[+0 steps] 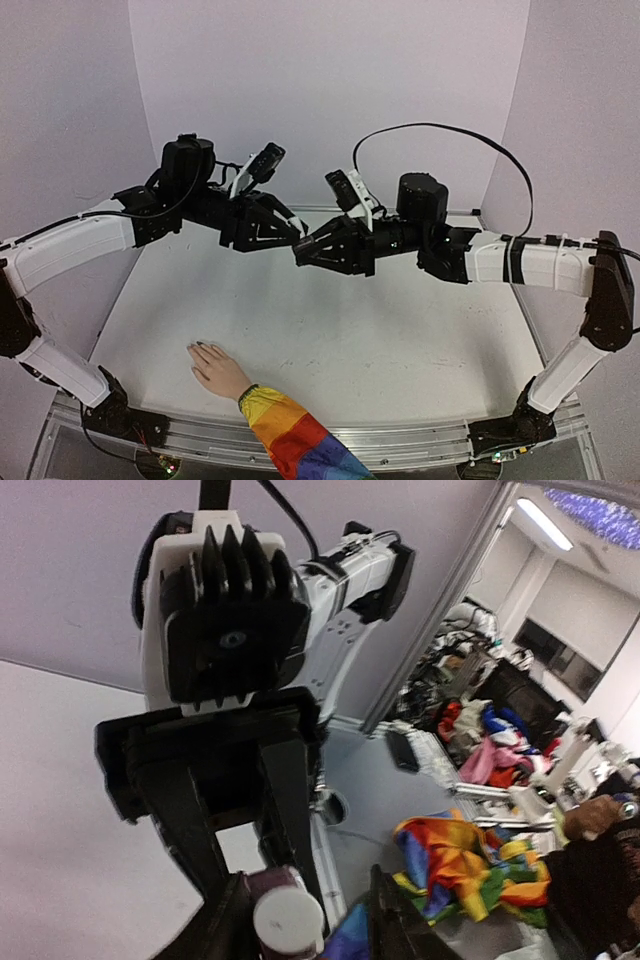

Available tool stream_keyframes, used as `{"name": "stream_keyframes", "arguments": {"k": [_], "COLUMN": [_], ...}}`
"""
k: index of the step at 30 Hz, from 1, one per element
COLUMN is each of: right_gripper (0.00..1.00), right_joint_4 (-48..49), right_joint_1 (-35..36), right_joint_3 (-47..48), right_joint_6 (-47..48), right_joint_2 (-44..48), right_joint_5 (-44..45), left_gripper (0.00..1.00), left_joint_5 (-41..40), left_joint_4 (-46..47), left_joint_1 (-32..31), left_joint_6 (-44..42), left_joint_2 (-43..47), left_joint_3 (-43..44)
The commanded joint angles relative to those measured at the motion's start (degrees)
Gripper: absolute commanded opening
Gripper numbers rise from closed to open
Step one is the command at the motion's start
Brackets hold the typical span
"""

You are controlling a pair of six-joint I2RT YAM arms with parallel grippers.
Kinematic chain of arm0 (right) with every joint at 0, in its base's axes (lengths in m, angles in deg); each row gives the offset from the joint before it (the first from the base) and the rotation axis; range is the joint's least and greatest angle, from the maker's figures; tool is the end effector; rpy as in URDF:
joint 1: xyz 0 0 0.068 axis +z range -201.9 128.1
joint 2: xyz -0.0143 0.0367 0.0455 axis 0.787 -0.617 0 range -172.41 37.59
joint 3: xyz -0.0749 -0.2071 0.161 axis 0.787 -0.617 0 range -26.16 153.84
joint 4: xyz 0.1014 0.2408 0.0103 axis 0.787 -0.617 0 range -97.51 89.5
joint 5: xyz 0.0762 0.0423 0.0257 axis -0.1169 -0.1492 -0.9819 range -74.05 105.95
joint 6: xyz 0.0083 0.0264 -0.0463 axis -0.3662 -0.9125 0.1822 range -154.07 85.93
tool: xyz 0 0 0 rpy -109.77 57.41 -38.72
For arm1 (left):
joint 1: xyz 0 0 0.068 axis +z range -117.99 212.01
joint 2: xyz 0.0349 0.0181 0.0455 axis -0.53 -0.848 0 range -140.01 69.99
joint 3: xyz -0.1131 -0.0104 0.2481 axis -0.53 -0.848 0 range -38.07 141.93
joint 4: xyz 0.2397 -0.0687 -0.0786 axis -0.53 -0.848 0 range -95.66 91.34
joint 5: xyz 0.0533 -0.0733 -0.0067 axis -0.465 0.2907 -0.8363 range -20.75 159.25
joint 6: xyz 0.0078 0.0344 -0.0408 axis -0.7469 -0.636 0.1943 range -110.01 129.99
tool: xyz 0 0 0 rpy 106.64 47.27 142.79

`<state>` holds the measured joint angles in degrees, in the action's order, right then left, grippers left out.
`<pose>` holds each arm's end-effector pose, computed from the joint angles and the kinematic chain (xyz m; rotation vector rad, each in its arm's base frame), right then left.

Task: Paint the nails

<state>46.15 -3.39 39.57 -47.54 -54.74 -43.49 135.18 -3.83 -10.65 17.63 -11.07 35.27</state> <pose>0.2177 0.2924 0.3527 -1.3202 0.8661 1.4991 0.2103 -0.2381 0.3812 1.3878 1.3951 -1.6183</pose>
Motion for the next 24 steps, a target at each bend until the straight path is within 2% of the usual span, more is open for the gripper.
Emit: {"name": "stream_keyframes", "arguments": {"k": [1,3,4,6,9,11,14,16,19,24], "right_gripper": [0.0,0.0,0.0,0.0,0.0,0.0,0.0,0.0,0.0,0.0], "right_joint_4": [3.33,-0.98,-2.66,-5.48,-7.97,-9.19,-10.56,-10.7,-10.77,-11.41], "right_joint_1": [-2.18,-2.11,-2.12,-2.15,-1.89,-1.0,1.12,2.54,4.65,8.3], "right_joint_3": [-1.63,-1.71,-1.39,-0.79,0.8,2.24,4.37,5.32,6.54,8.86], "right_joint_6": [4.38,6.99,8.17,9.53,10.05,10.04,9.9,9.63,9.41,9.65], "right_joint_2": [7.1,7.38,7.23,6.76,5.04,3.27,0.41,-1.04,-3.12,-6.22], "right_joint_5": [19.83,27.05,30.39,36.65,44.85,51.83,61.15,64.11,65.55,65.48], "left_gripper": [0.7,0.9,0.96,0.99,0.99,1.0,0.99,0.97,0.9,0.78], "left_joint_5": [-12.54,-19.05,-22.37,-30.37,-43.72,-47.86,-49.01,-49.02,-46.82,-42.99], "left_joint_4": [-2.87,-3.1,-3.52,-7.02,-12.74,-13.08,-10.49,-8.54,-6.85,-6.58], "left_joint_1": [4.61,7.46,8.11,8.29,8.25,8.28,8.2,8.13,7.95,6.44], "left_joint_6": [4.67,7.88,9.42,10.3,15.57,19.75,24.41,26.28,27.04,22.64], "left_joint_2": [0.35,2.9,4.44,7.1,9.87,11.01,11.59,11.47,10.17,7.62], "left_joint_3": [-1.63,-4.34,-5.39,-5.78,-5.53,-6.33,-7.71,-8.26,-7.76,-4.09]}}
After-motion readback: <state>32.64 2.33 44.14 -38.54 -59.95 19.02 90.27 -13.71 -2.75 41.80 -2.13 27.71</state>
